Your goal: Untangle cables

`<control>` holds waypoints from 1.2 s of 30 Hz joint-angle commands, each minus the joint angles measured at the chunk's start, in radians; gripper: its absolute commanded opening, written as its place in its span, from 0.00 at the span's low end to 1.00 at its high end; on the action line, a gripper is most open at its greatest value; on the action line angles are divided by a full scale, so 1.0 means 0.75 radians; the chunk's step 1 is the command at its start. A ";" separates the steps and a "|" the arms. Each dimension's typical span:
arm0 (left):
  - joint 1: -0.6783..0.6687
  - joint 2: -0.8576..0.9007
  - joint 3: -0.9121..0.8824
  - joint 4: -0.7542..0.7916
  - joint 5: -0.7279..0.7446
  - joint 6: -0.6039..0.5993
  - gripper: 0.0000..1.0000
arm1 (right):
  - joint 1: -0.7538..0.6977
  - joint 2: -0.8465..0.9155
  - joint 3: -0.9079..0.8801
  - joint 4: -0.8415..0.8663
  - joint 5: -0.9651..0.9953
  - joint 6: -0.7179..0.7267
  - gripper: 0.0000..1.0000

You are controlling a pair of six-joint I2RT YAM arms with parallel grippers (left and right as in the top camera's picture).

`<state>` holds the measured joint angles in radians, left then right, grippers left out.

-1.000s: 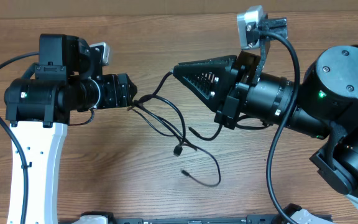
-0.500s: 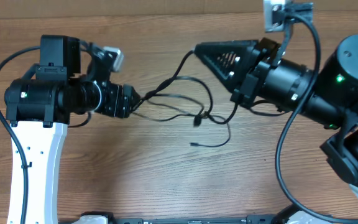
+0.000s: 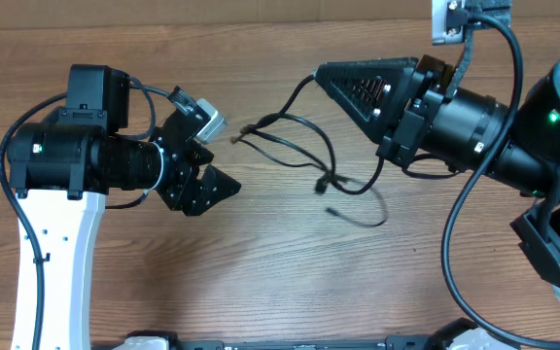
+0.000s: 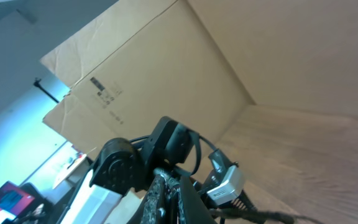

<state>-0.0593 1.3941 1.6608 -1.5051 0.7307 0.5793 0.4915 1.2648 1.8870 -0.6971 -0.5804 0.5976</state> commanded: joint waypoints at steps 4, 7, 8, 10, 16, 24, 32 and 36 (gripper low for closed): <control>-0.012 -0.012 -0.005 0.018 0.052 0.070 0.73 | -0.006 -0.028 0.052 0.057 -0.164 0.078 0.04; -0.012 -0.012 -0.005 0.066 -0.017 0.017 0.70 | -0.006 -0.028 0.052 0.076 -0.203 0.100 0.04; -0.012 -0.012 -0.005 0.086 -0.050 -0.013 0.70 | -0.006 -0.028 0.052 0.081 -0.213 0.113 0.04; -0.012 -0.012 -0.005 0.124 -0.124 -0.074 0.69 | -0.007 -0.028 0.052 0.093 -0.232 0.116 0.04; -0.012 -0.012 -0.005 0.160 -0.173 -0.119 0.69 | -0.007 -0.025 0.052 0.093 -0.236 0.116 0.04; -0.012 -0.012 -0.005 0.195 -0.176 -0.153 0.69 | -0.006 -0.024 0.052 0.110 -0.247 0.119 0.04; -0.012 -0.012 -0.005 0.309 -0.164 -0.211 0.67 | -0.006 -0.024 0.052 0.161 -0.405 0.269 0.04; -0.012 -0.012 -0.005 0.387 -0.087 -0.229 0.61 | -0.006 -0.023 0.052 0.226 -0.553 0.426 0.04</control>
<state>-0.0593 1.3941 1.6608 -1.2381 0.6136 0.4385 0.4911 1.2648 1.8927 -0.5556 -0.8818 0.8078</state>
